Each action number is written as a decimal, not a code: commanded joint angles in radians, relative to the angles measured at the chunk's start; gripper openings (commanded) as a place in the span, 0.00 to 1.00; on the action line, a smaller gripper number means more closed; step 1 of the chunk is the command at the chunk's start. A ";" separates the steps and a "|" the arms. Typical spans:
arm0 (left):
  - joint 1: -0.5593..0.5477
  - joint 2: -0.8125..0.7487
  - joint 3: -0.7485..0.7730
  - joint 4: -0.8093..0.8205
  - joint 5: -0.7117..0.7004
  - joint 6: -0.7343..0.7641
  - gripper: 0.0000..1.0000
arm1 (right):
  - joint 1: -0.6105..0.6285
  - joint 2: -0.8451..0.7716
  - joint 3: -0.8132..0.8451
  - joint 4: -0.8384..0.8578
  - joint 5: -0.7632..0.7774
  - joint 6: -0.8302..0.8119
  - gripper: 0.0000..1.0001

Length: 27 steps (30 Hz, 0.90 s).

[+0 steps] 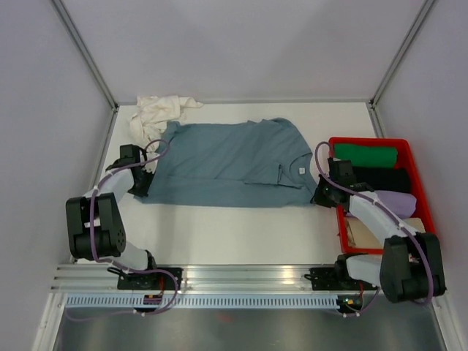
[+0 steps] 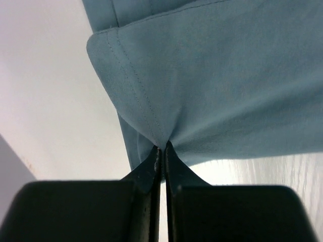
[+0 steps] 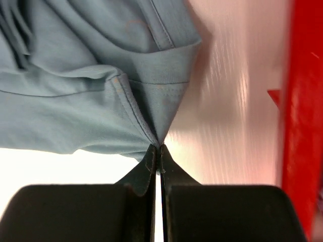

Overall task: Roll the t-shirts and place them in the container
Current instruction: Fold the tshirt

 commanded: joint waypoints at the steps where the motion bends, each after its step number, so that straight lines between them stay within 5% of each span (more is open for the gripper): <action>1: 0.014 -0.113 -0.006 -0.131 -0.032 0.067 0.02 | 0.000 -0.105 0.049 -0.118 0.021 0.050 0.00; 10: 0.022 -0.314 -0.052 -0.345 -0.010 0.118 0.02 | 0.005 -0.315 0.075 -0.354 0.072 0.140 0.00; 15: 0.022 -0.359 -0.080 -0.432 -0.009 0.140 0.02 | 0.007 -0.393 0.076 -0.432 0.133 0.154 0.21; 16: 0.024 -0.363 -0.084 -0.444 -0.004 0.141 0.05 | 0.007 -0.410 0.078 -0.446 0.141 0.166 0.36; 18: 0.022 -0.362 -0.092 -0.478 -0.003 0.147 0.20 | 0.008 -0.450 0.087 -0.456 0.179 0.172 0.48; 19: 0.022 -0.356 -0.093 -0.486 -0.003 0.147 0.35 | 0.008 -0.464 0.093 -0.454 0.189 0.160 0.48; 22: 0.022 -0.353 -0.078 -0.501 -0.024 0.141 0.48 | 0.007 -0.435 0.138 -0.416 0.190 0.133 0.45; 27: 0.022 -0.351 0.026 -0.520 -0.017 0.114 0.51 | 0.081 -0.251 0.196 -0.258 0.069 0.109 0.42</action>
